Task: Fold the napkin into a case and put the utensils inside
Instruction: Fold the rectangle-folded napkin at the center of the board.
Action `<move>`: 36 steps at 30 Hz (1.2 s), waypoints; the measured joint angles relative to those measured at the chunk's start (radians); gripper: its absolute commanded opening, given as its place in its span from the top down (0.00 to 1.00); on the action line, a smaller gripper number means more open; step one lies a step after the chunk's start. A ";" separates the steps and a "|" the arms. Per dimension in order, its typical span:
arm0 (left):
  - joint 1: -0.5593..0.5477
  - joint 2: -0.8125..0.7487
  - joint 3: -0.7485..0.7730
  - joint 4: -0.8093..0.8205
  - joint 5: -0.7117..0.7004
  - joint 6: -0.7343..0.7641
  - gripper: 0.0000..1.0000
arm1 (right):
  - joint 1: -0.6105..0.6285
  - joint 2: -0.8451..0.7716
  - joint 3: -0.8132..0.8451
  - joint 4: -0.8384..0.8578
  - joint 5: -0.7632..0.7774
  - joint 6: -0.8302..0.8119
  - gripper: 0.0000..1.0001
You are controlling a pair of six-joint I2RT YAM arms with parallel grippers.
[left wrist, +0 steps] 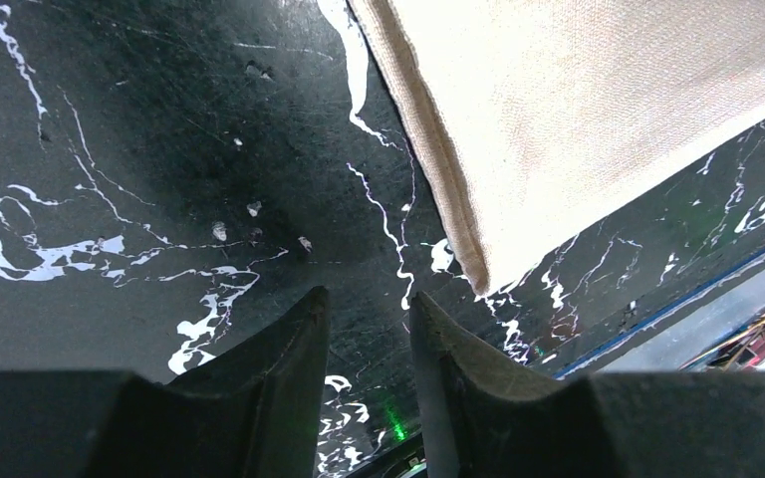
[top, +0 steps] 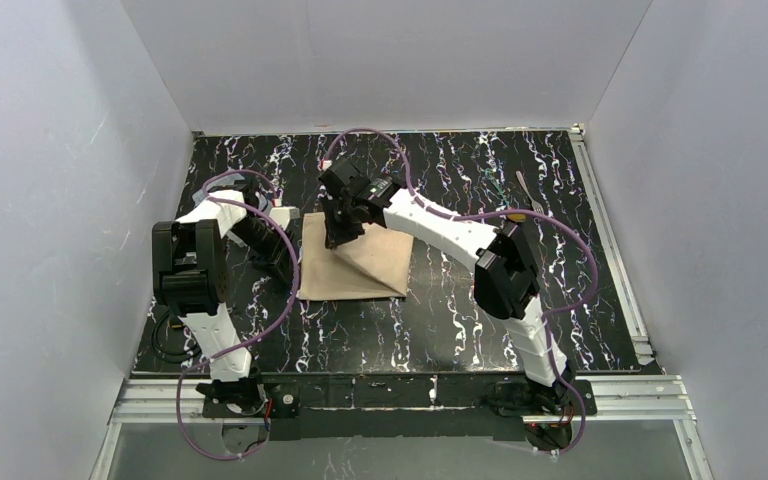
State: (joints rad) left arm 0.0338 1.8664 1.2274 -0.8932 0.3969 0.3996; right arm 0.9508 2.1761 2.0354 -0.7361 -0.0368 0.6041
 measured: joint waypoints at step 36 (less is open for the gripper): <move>0.013 0.009 0.014 -0.024 0.060 -0.034 0.70 | 0.077 0.110 -0.089 0.153 -0.198 0.079 0.32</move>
State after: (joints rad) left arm 0.0467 1.8751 1.2419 -0.9176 0.4568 0.3653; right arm 1.0283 2.2860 1.9461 -0.5835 -0.2352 0.6830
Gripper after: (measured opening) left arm 0.304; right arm 0.675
